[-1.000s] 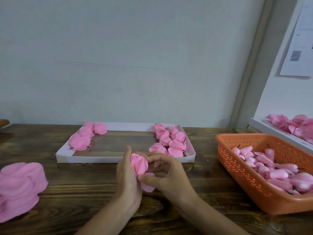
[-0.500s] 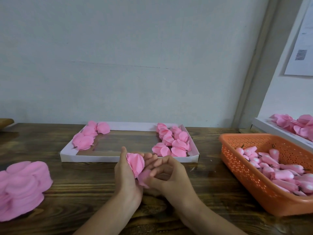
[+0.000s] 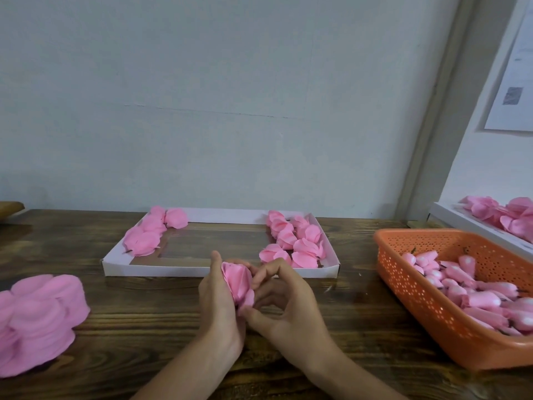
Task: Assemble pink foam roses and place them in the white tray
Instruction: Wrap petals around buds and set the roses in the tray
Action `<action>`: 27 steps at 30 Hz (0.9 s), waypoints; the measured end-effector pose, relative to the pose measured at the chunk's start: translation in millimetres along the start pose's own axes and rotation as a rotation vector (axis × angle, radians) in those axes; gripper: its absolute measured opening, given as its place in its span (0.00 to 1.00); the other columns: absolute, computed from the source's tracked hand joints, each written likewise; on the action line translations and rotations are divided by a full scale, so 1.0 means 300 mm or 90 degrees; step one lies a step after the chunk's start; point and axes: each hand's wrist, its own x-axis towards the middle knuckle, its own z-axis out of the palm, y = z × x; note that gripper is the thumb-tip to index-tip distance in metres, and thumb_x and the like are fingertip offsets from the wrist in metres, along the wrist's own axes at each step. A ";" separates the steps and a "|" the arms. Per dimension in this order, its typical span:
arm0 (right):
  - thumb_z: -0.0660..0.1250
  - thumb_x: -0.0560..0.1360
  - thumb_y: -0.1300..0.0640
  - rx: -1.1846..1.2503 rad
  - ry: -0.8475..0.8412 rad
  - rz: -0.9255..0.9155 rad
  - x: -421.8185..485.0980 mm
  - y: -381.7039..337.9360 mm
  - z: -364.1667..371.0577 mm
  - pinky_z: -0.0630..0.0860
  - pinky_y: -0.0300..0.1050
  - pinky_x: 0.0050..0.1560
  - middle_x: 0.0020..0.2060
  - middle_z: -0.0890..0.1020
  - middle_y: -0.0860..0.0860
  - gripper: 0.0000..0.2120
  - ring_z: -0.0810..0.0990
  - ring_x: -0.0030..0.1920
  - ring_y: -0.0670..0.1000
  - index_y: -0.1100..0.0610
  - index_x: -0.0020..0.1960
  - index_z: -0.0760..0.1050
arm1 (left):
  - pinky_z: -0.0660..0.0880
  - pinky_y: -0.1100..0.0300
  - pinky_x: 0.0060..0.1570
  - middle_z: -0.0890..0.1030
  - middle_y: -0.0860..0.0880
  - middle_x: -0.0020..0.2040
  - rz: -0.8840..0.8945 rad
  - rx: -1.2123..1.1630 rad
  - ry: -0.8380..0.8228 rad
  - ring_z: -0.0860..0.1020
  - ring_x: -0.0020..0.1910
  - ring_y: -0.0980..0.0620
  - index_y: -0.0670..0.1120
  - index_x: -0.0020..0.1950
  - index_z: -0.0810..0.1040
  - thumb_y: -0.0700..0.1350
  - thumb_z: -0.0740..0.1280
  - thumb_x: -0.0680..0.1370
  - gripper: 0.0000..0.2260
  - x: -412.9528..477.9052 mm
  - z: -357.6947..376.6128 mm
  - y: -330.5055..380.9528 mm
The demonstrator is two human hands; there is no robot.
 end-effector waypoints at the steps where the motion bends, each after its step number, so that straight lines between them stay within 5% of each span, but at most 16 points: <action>1: 0.76 0.68 0.70 -0.004 -0.001 -0.008 0.001 0.000 0.000 0.82 0.45 0.49 0.44 0.83 0.46 0.21 0.84 0.43 0.51 0.48 0.49 0.75 | 0.80 0.54 0.35 0.81 0.42 0.34 0.003 -0.004 -0.005 0.81 0.31 0.45 0.44 0.33 0.83 0.63 0.61 0.83 0.29 0.000 0.002 -0.001; 7: 0.78 0.68 0.71 0.021 0.008 0.000 0.001 0.000 0.003 0.82 0.43 0.50 0.43 0.84 0.49 0.20 0.85 0.41 0.52 0.55 0.52 0.75 | 0.80 0.53 0.33 0.82 0.42 0.37 -0.037 -0.025 -0.010 0.82 0.33 0.46 0.41 0.47 0.81 0.64 0.62 0.82 0.26 0.003 -0.006 -0.003; 10: 0.80 0.67 0.70 0.061 0.023 0.029 -0.004 0.001 0.005 0.83 0.46 0.52 0.44 0.86 0.55 0.23 0.87 0.44 0.55 0.57 0.53 0.73 | 0.75 0.58 0.23 0.77 0.46 0.28 -0.086 -0.047 -0.017 0.77 0.24 0.50 0.43 0.43 0.77 0.66 0.63 0.81 0.25 0.003 -0.004 -0.003; 14: 0.81 0.66 0.68 0.057 0.073 0.030 -0.022 -0.003 0.026 0.84 0.44 0.50 0.50 0.86 0.52 0.22 0.87 0.46 0.53 0.54 0.51 0.73 | 0.74 0.60 0.21 0.78 0.45 0.29 -0.129 -0.077 -0.090 0.77 0.22 0.49 0.41 0.39 0.79 0.68 0.59 0.81 0.31 -0.001 0.004 0.012; 20: 0.82 0.66 0.66 0.092 0.157 0.057 -0.033 0.002 0.040 0.84 0.42 0.48 0.49 0.87 0.48 0.18 0.87 0.44 0.51 0.56 0.47 0.77 | 0.79 0.56 0.29 0.82 0.40 0.36 -0.069 -0.055 -0.143 0.81 0.30 0.45 0.43 0.35 0.85 0.67 0.58 0.82 0.33 -0.003 0.000 -0.013; 24: 0.83 0.66 0.64 0.093 0.178 0.107 -0.034 0.011 0.040 0.85 0.47 0.49 0.43 0.88 0.51 0.16 0.88 0.45 0.51 0.57 0.47 0.79 | 0.79 0.49 0.46 0.85 0.37 0.49 -0.035 -0.018 -0.121 0.85 0.44 0.39 0.39 0.44 0.82 0.67 0.59 0.81 0.31 0.000 0.006 -0.011; 27: 0.83 0.67 0.66 0.143 0.174 0.132 -0.030 0.010 0.037 0.85 0.46 0.50 0.43 0.88 0.53 0.14 0.88 0.46 0.53 0.60 0.47 0.80 | 0.79 0.48 0.47 0.85 0.36 0.53 -0.014 0.001 -0.109 0.85 0.49 0.38 0.39 0.48 0.79 0.67 0.58 0.82 0.30 -0.004 0.011 -0.004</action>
